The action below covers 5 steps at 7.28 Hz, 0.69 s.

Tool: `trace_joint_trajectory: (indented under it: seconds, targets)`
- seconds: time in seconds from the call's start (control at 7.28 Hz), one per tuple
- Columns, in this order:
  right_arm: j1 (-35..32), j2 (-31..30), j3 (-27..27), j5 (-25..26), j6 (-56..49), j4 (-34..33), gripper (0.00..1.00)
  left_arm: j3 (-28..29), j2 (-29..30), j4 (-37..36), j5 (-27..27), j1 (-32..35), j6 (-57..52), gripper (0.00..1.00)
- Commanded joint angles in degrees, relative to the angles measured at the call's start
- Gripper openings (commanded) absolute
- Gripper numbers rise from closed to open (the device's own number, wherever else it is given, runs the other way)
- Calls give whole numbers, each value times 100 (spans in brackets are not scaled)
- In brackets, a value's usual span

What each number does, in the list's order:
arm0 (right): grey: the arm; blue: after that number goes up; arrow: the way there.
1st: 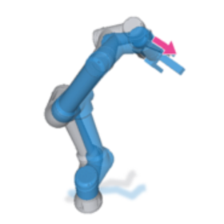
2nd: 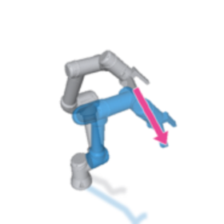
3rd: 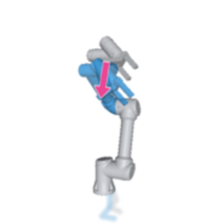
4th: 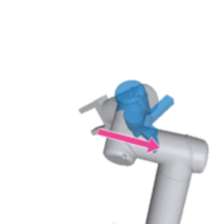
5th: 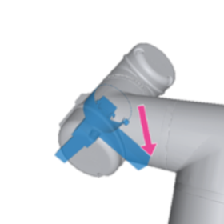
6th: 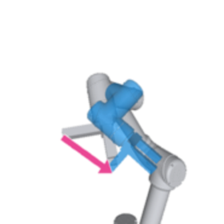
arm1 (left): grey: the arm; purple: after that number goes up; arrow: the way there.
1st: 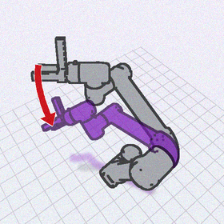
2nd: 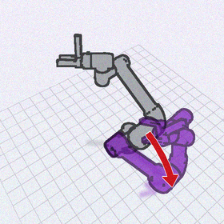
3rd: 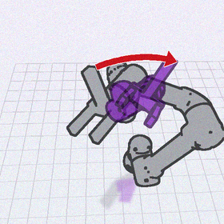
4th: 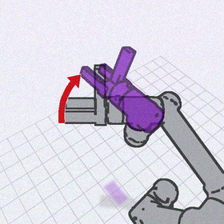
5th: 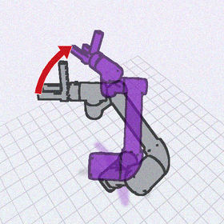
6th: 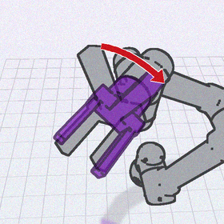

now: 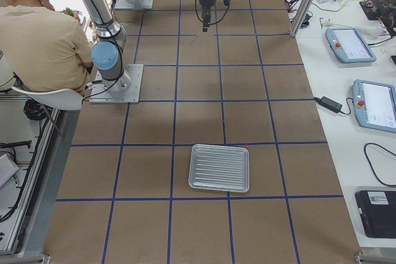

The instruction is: Place bearing gear from tray to pile

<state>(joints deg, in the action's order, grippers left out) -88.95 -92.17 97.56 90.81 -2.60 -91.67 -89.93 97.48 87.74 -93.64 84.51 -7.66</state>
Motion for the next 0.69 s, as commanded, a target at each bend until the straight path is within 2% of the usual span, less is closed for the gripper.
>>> trace_joint_trajectory:
  seconds: [0.0, 0.55]
  targets:
    - [0, -3, 0, -2, -3, 0, 100, 186, -193, 182, 233, 503, 370, 100]
    - [0, 6, 9, -2, -12, -9, 100, 64, -694, 112, 548, 505, 378, 100]
